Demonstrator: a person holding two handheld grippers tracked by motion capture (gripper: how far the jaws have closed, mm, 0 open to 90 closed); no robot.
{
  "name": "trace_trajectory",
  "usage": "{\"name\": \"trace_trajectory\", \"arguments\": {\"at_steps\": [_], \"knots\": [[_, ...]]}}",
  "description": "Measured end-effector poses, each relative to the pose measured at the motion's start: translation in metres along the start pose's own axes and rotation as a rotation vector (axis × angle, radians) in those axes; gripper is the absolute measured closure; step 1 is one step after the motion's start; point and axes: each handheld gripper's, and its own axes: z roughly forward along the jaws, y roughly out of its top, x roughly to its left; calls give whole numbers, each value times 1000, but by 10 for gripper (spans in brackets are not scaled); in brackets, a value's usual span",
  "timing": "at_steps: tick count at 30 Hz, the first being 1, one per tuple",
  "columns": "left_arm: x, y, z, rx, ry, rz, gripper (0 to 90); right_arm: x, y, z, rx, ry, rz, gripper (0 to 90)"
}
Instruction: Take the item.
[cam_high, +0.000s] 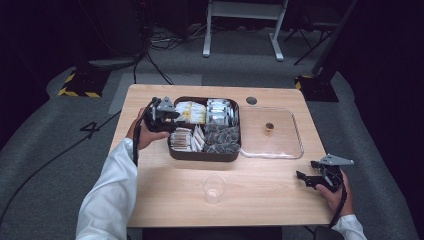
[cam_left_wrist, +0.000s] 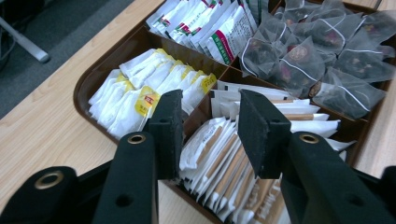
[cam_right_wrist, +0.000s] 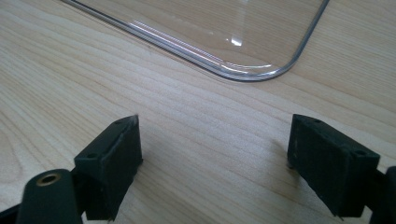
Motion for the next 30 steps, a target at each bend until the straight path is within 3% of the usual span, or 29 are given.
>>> {"name": "trace_trajectory", "arguments": {"at_steps": [15, 30], "knots": [[12, 8, 33, 99, -30, 7, 637, 0, 0, 0, -1, -1, -3, 181], [21, 10, 61, 191, 5, 8, 628, 0, 0, 0, -2, -2, -5, 182]]}}
